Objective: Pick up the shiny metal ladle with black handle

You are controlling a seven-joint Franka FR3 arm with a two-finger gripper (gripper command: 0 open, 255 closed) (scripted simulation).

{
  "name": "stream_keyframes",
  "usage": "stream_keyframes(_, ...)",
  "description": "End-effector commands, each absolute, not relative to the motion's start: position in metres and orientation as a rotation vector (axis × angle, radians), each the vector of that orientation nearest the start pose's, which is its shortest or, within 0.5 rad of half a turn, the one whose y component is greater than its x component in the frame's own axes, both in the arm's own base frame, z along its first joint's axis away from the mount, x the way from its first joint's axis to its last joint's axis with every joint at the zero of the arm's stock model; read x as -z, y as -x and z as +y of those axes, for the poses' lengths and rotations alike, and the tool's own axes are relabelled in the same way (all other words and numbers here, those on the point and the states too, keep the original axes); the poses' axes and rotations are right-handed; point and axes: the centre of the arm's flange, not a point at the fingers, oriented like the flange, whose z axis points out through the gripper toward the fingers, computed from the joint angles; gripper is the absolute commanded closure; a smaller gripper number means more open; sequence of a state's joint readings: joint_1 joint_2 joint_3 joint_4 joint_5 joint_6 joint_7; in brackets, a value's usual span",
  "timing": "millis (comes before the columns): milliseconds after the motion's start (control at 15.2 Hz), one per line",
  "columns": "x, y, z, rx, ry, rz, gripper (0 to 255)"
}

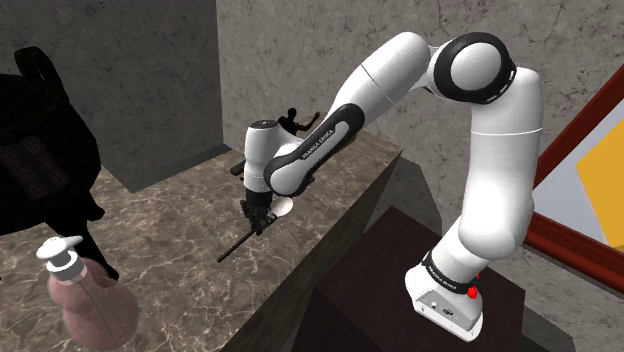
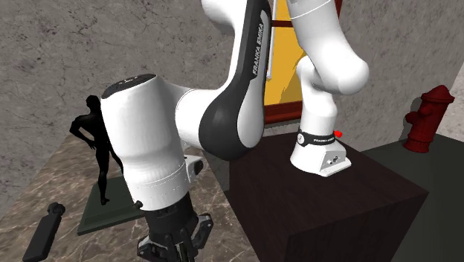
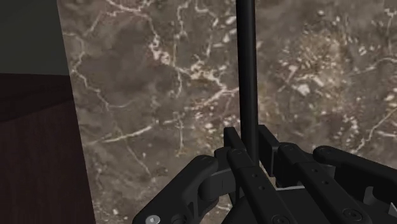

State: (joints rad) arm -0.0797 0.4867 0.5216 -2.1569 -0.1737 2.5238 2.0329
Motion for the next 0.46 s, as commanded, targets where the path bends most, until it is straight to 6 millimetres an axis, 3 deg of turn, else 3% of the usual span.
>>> stream_keyframes(0,-0.206,-0.504,0.246,-0.228,2.298,2.122,255)
stream_keyframes(264,-0.227,-0.504,0.246,-0.228,2.298,2.122,255)
stream_keyframes(396,-0.228,-0.504,0.246,-0.228,2.298,2.122,255)
